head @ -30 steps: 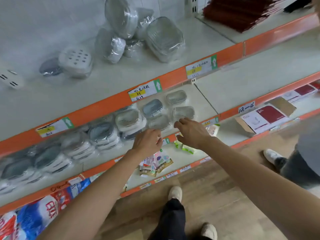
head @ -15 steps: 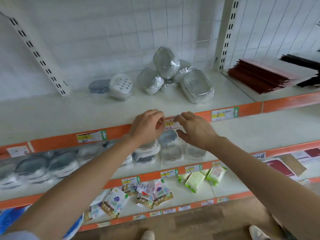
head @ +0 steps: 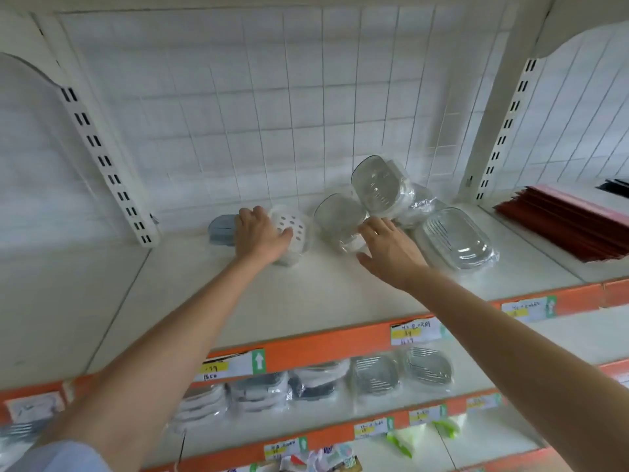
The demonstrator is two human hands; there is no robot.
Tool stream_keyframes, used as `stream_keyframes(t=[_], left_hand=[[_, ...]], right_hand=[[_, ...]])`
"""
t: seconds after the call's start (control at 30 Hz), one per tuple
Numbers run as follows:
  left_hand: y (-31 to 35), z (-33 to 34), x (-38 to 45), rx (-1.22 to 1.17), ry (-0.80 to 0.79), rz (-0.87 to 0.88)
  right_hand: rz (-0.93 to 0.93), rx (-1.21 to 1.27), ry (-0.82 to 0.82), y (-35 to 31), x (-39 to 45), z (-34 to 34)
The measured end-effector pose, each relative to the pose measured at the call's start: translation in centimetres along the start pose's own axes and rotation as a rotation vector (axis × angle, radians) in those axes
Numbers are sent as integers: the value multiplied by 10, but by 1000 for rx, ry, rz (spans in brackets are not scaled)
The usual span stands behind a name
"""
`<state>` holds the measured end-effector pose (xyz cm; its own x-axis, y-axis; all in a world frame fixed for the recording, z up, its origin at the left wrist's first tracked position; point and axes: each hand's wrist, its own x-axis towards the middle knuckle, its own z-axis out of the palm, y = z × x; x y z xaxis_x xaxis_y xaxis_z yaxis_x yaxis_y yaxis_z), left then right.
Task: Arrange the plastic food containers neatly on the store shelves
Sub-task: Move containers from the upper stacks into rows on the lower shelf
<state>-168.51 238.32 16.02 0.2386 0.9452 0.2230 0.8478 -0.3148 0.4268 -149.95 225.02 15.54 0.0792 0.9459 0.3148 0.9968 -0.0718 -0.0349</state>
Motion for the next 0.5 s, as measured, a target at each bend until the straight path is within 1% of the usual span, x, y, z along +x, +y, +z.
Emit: stream_keyframes(t=[0.1,0.23,0.37,0.43,0.5], left_hand=[[-10,11,17,-53,-137,-5],[-21,13,35,-86,-192,26],[-30,4,39,-229,-265,24],[-36,-1,35,-293,-275,38],[-42,-7,29,-238,-224,125]], right_hand=[[44,-58,-3,-6,31,4],[147,-163,-106,-17,60,18],[221,-256,-81,-31,67,27],[226,-270,-86,-34,67,25],[205,-268,-115,-35,65,23]])
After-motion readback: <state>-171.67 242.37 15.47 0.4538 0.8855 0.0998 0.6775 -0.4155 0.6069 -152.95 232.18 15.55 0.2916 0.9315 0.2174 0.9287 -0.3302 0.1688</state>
